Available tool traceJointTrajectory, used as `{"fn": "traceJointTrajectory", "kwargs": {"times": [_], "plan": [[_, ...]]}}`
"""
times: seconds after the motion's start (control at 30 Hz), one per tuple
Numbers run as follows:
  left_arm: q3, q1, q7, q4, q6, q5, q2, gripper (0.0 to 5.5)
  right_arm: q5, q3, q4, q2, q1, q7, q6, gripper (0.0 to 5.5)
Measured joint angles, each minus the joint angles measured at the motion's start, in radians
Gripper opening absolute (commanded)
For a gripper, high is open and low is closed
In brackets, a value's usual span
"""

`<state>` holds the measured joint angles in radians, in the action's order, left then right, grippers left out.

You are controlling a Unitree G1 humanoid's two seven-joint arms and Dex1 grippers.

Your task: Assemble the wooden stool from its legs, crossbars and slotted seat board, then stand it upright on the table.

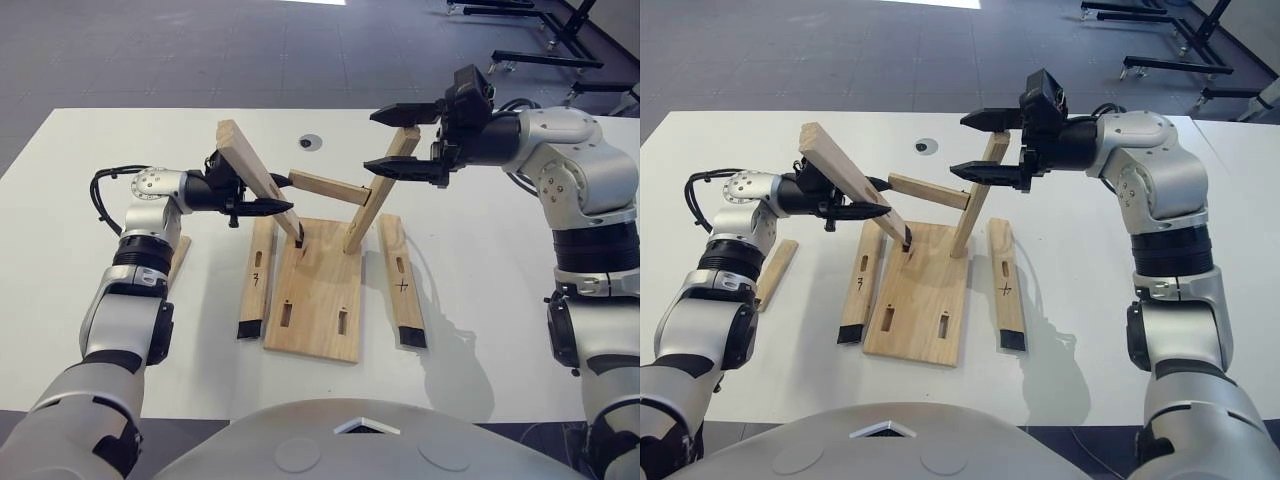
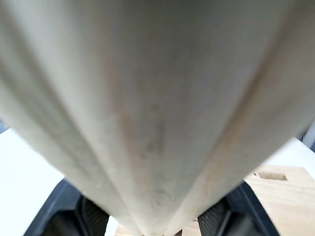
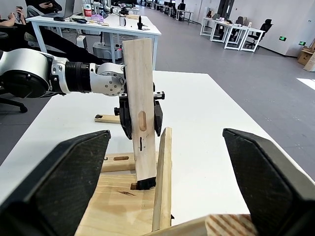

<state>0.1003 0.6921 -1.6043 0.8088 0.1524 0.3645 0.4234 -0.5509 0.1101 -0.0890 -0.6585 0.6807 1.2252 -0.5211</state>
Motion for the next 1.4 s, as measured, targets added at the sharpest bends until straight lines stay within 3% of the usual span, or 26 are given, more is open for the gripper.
{"fn": "traceJointTrajectory", "kwargs": {"times": [0.23,0.6,0.83,1.0,1.4], "plan": [[0.062,0.044,-0.006,0.021,0.03,-0.012,0.011,2.02,-0.001,0.0,0.001,0.002,-0.001,0.0,0.0,4.18],[-0.024,-0.04,-0.002,0.012,0.027,0.056,0.003,2.02,0.041,0.038,-0.027,0.005,0.022,-0.01,0.054,4.18],[-0.046,-0.178,0.025,-0.227,-0.092,0.098,0.002,2.02,0.042,0.036,-0.021,0.021,-0.008,-0.066,0.12,4.18],[-0.053,-0.286,0.109,-0.432,-0.173,0.114,0.0,2.02,-0.042,-0.045,0.003,0.054,-0.076,-0.094,0.11,4.18],[-0.19,-0.331,0.231,-0.611,-0.257,0.254,-0.003,2.02,-0.077,-0.093,0.062,0.06,-0.108,-0.13,0.072,4.18]]}}
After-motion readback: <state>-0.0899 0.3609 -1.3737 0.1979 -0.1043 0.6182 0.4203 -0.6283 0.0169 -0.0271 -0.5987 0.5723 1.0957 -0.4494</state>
